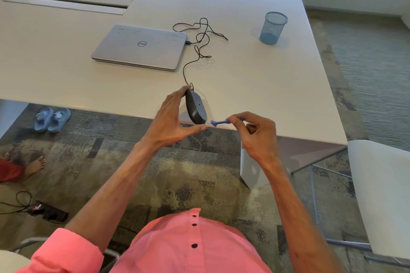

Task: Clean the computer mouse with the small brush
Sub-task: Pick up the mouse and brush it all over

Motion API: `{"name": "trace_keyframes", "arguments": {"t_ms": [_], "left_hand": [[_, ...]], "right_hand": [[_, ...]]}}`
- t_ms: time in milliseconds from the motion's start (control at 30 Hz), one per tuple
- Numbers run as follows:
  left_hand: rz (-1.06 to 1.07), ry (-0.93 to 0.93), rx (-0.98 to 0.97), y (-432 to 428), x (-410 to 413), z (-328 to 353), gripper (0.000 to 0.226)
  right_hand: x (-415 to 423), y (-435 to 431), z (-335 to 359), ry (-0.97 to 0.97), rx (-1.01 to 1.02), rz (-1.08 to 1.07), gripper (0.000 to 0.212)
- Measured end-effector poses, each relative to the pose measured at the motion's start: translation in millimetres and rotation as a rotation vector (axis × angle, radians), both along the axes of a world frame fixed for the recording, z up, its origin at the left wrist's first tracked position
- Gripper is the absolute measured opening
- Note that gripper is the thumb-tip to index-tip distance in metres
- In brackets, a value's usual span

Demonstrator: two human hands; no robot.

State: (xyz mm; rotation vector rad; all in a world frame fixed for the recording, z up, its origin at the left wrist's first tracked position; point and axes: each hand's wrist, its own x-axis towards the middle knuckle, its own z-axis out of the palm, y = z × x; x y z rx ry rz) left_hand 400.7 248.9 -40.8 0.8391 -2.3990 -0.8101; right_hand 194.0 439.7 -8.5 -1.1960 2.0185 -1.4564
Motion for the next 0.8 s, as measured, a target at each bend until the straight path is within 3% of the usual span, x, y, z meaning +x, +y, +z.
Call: {"name": "trace_keyframes", "arguments": {"t_ms": [200,333,600,800], "left_hand": [[-0.028,-0.007,-0.03,-2,-1,2,0.127],[-0.041,-0.002,-0.042,-2,-4,3,0.127],[-0.061,-0.029,-0.049,-2,-6,-4,0.13],[-0.113,0.028,-0.007,3,-15,-8,0.131]], "right_hand": [[-1,-4,8,-0.218,-0.169,0.025,0.013],[2,-9,4,-0.199,-0.106,0.114,0.013],[-7,-14,6,-0.274,-0.124,-0.098,0.022],[17,-27,18,-0.609,-0.206,-0.043,0.034]]}}
